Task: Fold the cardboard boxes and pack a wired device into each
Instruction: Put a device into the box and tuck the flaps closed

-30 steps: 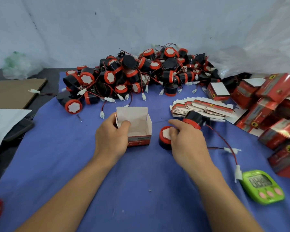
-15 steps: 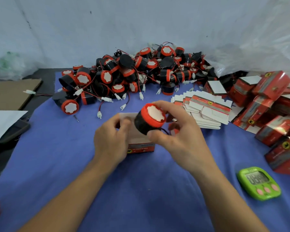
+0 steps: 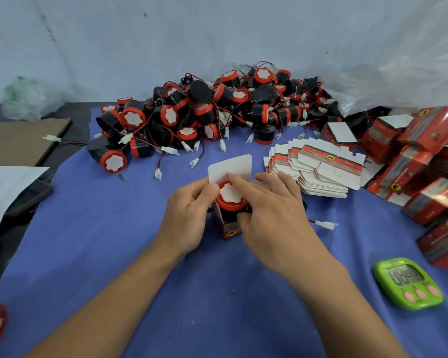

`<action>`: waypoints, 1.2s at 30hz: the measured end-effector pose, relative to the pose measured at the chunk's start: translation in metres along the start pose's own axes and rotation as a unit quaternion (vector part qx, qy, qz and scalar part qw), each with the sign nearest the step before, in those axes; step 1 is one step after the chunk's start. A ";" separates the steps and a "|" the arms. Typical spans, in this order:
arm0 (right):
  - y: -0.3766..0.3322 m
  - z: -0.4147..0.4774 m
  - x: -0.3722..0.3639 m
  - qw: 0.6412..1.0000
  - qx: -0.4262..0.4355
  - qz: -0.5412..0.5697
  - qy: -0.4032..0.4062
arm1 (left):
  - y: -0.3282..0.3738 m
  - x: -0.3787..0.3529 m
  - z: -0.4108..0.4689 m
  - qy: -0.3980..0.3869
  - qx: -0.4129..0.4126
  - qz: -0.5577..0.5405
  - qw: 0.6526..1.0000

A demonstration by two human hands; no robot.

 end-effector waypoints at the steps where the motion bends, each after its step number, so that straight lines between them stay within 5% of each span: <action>1: 0.001 0.001 -0.002 1.000 -0.003 0.003 -0.014 | 0.002 -0.001 -0.001 -0.006 0.001 0.007 1.000; 14: 0.008 0.001 -0.003 0.994 0.021 0.036 -0.098 | 0.003 -0.002 0.002 -0.024 -0.010 0.012 1.000; 18: 0.036 0.003 0.034 0.969 -0.130 0.211 0.012 | -0.001 0.000 0.004 0.005 -0.003 0.005 1.000; 25: 0.056 -0.009 0.032 0.971 -0.103 -0.104 -0.190 | -0.001 0.010 0.008 0.108 0.011 -0.036 0.993; 31: 0.052 -0.002 0.041 0.991 -0.129 0.008 -0.033 | -0.003 0.014 0.010 0.126 0.029 -0.053 0.990; 36: 0.012 0.000 0.045 0.994 -0.058 0.034 0.088 | -0.005 0.009 0.008 0.095 0.025 0.012 0.995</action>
Point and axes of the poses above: each hand's wrist, its own z-axis towards the middle knuckle, its own x-axis out of the back of the hand, y = z × x, the point moved 4 cm from there along z, towards the middle knuckle, and after that the axes turned 8 degrees about -z, right-handed, at the moved point
